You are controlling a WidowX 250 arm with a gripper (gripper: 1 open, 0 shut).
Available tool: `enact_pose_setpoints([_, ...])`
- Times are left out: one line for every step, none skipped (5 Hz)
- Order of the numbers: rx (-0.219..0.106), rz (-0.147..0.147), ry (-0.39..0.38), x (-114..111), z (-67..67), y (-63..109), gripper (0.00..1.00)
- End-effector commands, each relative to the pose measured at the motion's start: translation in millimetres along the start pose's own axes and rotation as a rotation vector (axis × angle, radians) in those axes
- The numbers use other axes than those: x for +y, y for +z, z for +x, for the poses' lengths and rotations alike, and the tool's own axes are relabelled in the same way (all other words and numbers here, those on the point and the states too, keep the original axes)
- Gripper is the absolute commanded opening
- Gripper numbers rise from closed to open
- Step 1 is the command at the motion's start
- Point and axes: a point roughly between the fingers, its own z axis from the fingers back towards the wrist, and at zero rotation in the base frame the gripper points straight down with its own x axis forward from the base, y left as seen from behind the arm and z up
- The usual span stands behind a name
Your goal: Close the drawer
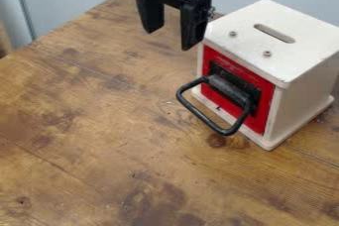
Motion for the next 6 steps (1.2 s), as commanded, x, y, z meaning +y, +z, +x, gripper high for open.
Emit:
enact_pose_setpoints([-0.036,0.004,-0.029,-11.7,2.4,13.8,1.00])
enact_pose_setpoints([-0.037,0.003,-0.030,-12.7,3.1,14.0,1.00])
enact_pose_setpoints([-0.039,0.003,-0.031,-13.6,3.8,14.1,1.00])
enact_pose_setpoints([-0.042,0.006,-0.030,-8.2,-0.9,15.7,1.00])
enact_pose_setpoints([-0.061,0.014,-0.021,-3.4,-4.5,22.7,1.00])
enact_pose_setpoints([-0.085,0.022,-0.007,0.4,-7.0,32.5,1.00])
